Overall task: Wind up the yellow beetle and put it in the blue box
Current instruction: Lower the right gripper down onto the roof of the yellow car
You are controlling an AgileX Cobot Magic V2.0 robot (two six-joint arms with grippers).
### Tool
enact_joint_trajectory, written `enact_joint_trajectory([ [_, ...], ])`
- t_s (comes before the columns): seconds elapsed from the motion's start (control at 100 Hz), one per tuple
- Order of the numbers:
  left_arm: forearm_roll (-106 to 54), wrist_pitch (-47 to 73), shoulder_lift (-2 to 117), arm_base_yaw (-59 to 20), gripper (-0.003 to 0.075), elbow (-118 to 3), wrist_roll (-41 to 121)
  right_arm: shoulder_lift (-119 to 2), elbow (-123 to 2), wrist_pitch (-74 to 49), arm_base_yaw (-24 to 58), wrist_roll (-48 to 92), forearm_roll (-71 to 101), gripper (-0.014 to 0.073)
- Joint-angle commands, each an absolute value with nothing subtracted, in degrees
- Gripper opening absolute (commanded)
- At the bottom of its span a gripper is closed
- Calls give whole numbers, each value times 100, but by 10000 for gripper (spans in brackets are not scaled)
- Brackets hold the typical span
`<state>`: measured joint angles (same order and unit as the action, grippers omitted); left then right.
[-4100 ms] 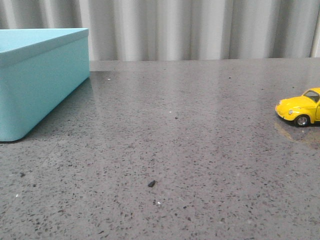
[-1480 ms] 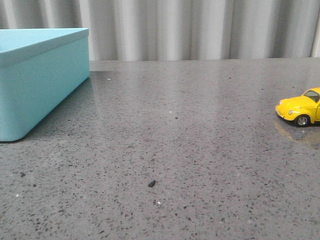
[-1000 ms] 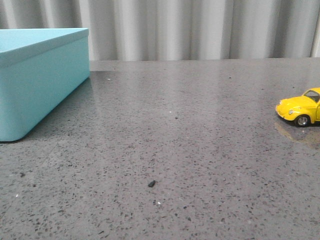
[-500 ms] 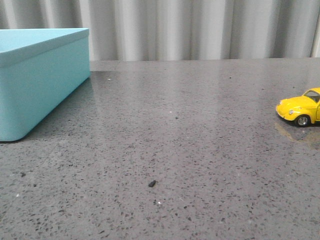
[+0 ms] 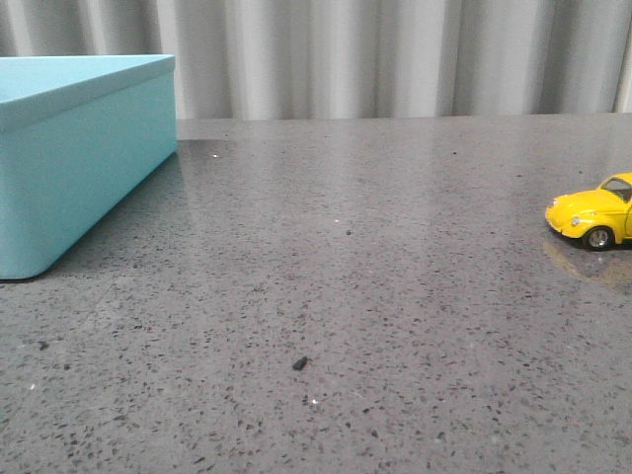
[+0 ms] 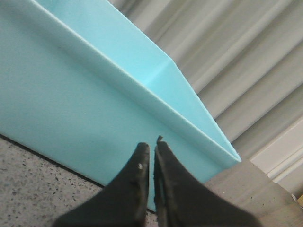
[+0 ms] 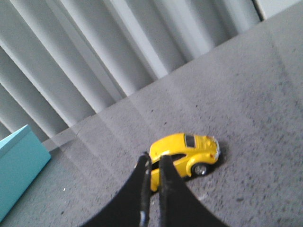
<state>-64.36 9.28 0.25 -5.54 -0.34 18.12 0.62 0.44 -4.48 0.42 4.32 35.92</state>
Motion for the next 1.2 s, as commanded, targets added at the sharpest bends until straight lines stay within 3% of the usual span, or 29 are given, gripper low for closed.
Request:
enact_joint_trajectory([
  [0.0,-6312,720,115,-603,-21,-318,1758,112,-277,-468,7,434,3688,-41],
  [0.28,-3620,1889,1427,-603,-21,-2123,1758,-643,-2185,-1708,7,1822,3374,-41],
  [0.49,-3314,2431,2704,-819,-20,-3300,1758,-1969,-3356,-2709,189,1812,2576,-41],
  [0.86,-3267,2406,2909,-1767,-21,-3499,1758,-5130,-5637,-5488,189,1706,2315,-41],
  [1.19,-3170,2331,2909,-2274,-21,-3499,1769,-7113,-7001,-6374,189,904,847,-41],
])
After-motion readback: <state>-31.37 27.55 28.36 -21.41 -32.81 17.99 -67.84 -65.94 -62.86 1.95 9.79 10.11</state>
